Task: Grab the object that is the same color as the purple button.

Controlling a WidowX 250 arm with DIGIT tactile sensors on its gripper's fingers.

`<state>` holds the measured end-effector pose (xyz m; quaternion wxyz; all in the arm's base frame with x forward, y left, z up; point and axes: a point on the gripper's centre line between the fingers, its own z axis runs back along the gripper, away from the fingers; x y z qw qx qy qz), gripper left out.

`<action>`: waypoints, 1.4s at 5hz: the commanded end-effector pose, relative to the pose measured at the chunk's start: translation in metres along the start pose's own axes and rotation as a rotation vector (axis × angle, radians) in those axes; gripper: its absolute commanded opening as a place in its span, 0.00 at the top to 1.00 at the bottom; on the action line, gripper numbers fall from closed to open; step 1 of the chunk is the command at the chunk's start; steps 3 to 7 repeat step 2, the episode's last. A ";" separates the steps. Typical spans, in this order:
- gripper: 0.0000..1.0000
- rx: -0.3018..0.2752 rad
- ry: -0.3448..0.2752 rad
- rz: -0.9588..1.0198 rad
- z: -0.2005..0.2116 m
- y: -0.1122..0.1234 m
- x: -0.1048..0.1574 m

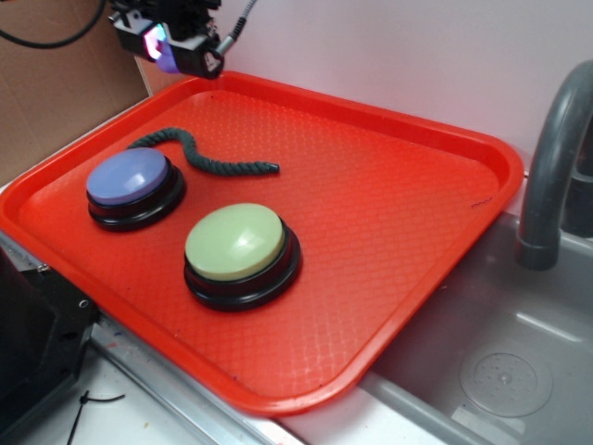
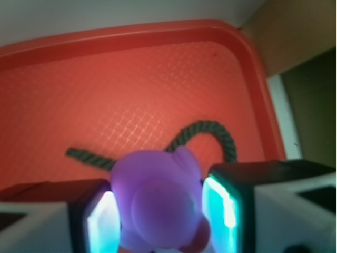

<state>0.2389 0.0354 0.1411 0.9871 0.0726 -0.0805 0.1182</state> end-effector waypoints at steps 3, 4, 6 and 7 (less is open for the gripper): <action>1.00 -0.004 -0.066 0.032 0.035 0.002 -0.012; 1.00 -0.004 -0.066 0.032 0.035 0.002 -0.012; 1.00 -0.004 -0.066 0.032 0.035 0.002 -0.012; 1.00 -0.004 -0.066 0.032 0.035 0.002 -0.012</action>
